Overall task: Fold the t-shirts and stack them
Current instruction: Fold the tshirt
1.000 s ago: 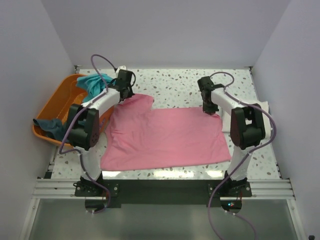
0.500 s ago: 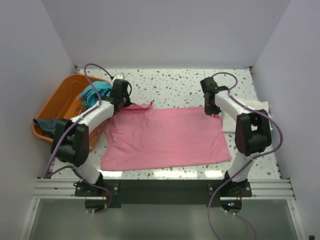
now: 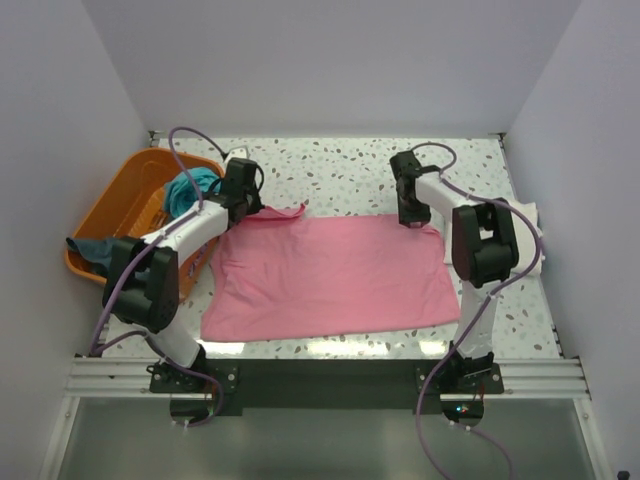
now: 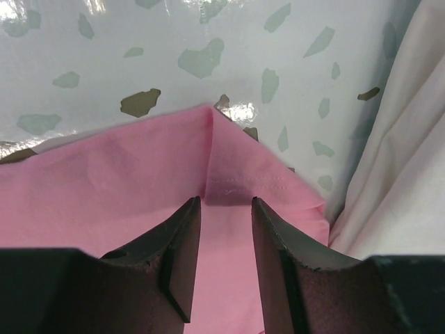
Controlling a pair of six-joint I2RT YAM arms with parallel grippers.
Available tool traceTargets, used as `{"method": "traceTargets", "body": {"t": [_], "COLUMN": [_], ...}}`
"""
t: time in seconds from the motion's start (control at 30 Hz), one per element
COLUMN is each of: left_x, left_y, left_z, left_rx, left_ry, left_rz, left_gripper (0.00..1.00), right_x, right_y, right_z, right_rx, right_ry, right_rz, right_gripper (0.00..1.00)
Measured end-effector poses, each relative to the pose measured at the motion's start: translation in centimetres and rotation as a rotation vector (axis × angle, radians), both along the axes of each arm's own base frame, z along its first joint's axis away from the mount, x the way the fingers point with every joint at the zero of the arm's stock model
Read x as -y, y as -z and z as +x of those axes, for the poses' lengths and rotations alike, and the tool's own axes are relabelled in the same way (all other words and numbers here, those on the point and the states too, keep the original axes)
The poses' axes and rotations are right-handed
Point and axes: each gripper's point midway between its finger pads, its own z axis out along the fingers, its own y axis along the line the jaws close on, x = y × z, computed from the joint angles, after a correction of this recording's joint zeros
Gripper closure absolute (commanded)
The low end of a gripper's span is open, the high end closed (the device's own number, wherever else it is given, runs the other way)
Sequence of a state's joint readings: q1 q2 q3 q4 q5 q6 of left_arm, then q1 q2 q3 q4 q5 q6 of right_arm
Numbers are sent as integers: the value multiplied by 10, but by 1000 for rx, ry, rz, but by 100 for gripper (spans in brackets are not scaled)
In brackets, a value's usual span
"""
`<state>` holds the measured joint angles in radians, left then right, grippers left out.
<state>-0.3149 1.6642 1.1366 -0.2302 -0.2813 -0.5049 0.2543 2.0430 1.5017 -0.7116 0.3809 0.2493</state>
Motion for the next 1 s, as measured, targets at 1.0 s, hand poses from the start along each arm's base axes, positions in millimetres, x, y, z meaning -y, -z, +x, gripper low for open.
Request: {"method": "traceTargets", "body": {"t": [1.0], "left_x": [2], "left_y": [-14], "left_z": [11], "left_rx": [28], "left_ry": [-6], "left_rz": [-2], "left_gripper": [100], "right_x": [11], "right_y": [-6], "right_z": [7], "right_rx": [5], "right_ry": [12], "right_rz": [51], "right_gripper": [100]}}
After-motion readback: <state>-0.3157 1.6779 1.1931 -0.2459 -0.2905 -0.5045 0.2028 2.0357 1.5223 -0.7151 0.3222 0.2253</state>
